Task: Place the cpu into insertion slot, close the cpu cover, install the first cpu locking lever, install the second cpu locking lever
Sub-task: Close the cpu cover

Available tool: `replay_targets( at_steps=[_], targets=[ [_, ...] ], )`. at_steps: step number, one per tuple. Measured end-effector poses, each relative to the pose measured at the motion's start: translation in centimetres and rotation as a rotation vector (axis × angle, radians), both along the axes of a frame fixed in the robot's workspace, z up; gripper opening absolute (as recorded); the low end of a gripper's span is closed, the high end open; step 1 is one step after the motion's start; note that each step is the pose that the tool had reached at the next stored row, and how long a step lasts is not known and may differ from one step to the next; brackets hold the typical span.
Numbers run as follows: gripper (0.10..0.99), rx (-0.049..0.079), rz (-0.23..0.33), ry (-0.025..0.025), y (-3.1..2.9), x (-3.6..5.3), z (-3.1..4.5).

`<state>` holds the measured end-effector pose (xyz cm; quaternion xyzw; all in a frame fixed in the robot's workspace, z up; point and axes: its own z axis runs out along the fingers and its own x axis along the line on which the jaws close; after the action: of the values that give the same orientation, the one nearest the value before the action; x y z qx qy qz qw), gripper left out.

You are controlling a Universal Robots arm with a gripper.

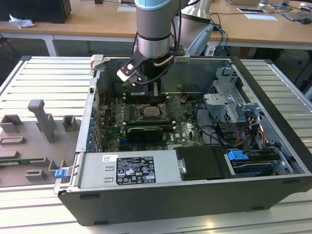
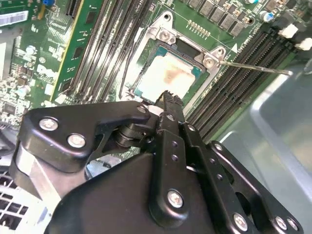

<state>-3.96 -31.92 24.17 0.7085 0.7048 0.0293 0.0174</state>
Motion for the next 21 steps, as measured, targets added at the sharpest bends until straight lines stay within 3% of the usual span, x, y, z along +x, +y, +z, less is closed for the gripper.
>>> replay_targets(
  at_steps=[2, 6, 7, 11, 13, 16, 21],
  targets=[
    [0.106, 0.0, 0.0, 0.0004, 0.0, 0.0, 1.39],
    [0.106, 0.0, 0.0, 0.002, 0.0, 0.0, 3.39],
    [0.106, 0.0, 0.0, 0.005, 0.01, 0.13, 3.5],
    [0.106, 0.0, 0.0, 0.0303, 0.0, 1.72, 3.52],
    [0.106, 0.0, 0.0, 0.0322, 0.0, 2.26, 3.47],
    [0.106, 0.0, 0.0, 0.0324, -0.14, 2.29, 3.35],
    [0.106, 0.0, 0.0, 0.0323, -1.04, 2.29, 3.21]
  ],
)
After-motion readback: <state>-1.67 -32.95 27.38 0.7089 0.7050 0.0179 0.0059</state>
